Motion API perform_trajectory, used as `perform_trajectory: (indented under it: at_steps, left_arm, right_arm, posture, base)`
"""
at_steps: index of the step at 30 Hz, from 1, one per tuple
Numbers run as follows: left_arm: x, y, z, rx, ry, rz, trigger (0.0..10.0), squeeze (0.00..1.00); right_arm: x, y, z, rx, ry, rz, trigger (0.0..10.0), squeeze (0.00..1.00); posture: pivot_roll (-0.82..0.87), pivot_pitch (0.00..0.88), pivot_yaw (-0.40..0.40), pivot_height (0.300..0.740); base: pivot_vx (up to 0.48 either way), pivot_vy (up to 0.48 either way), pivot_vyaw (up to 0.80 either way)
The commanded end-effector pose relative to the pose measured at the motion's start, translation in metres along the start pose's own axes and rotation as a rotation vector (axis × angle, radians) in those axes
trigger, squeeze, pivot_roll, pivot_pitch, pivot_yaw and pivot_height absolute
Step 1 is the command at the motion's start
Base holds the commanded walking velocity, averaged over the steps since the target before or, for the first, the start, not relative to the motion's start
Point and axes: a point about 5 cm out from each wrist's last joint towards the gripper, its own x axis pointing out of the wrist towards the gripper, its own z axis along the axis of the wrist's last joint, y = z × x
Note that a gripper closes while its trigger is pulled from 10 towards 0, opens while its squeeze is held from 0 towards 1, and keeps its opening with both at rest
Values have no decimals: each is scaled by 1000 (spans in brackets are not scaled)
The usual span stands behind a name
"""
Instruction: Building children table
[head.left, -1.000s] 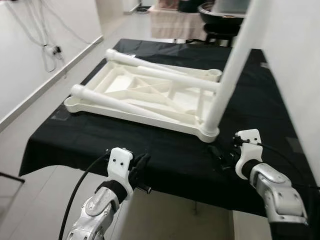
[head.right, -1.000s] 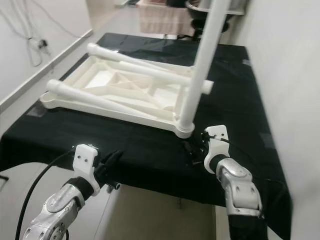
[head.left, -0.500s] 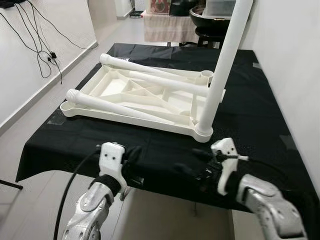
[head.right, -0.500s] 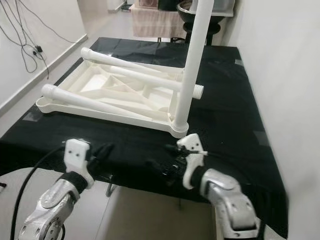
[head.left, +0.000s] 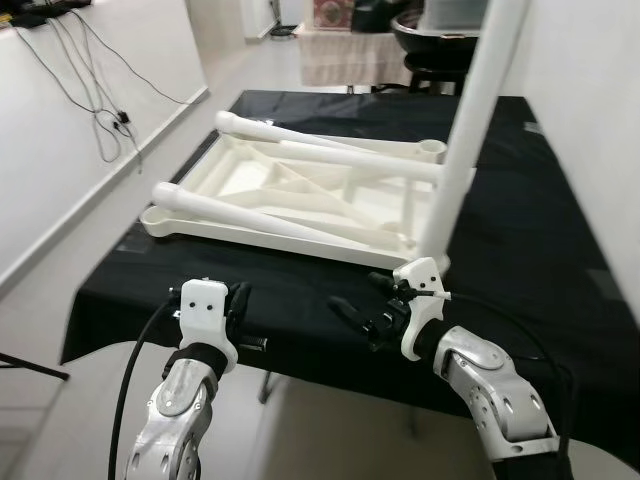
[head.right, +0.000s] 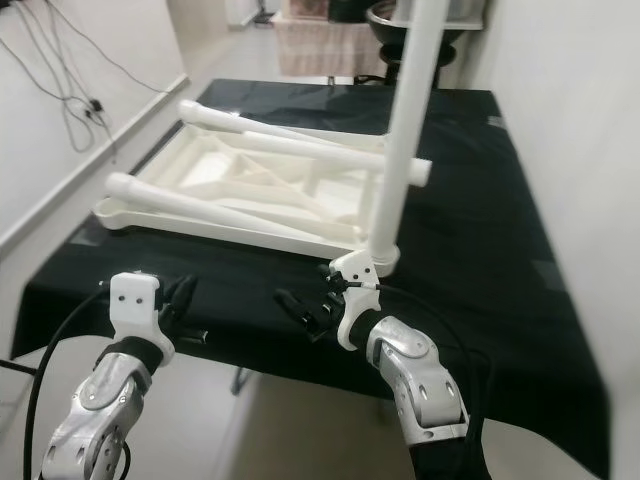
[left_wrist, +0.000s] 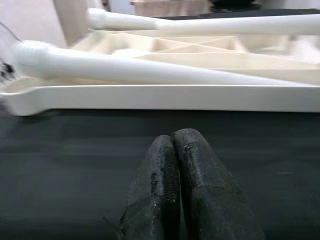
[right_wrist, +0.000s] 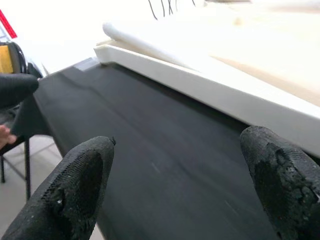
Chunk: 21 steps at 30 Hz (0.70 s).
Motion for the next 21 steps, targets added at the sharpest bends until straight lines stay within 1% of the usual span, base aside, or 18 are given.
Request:
perform_trajectory:
  at_steps: [1,4,7,10,13,18,21]
  left_arm:
    - [0,5,-3,19,10,21,10000,0]
    - [2,6,-4,23,9,24,10000,0]
    - [4,7,-4,26,7,26,10000,0]
    - [7,8,-4,25,-1,29,10000,0]
    - [9,7,-3,24,-7,32,10000,0]
    - [11,6,-3,15,-12,25,10000,0]
    - [10,4,-3,2,-18,-4,10000,0]
  right_arm:
    - [7,2,3,-28,-23,0,10000,0]
    - [12,3,4,-39,-31,-6,10000,0]
    - [18,5,4,-72,-37,-24,10000,0]
    - [23,1,4,-89,-43,-77,10000,0]
    - [26,-3,4,-111,-41,-115,10000,0]
    - [28,-7,1,-100,-38,-141,10000,0]
    - [30,-6,0,-99,-35,-140,10000,0]
  posture:
    - [-67,23,39,740]
    - [-70,19,46,740]
    - [-74,10,51,740]
    - [-74,7,52,740]
    - [-74,2,54,740]
    - [-76,0,56,740]
    - [-80,0,61,740]
  base:
    - [0,465,0]
    - [0,465,0]
    - [0,463,0]
    - [0,465,0]
    - [0,0,0]
    - [0,0,0]
    - [0,0,0]
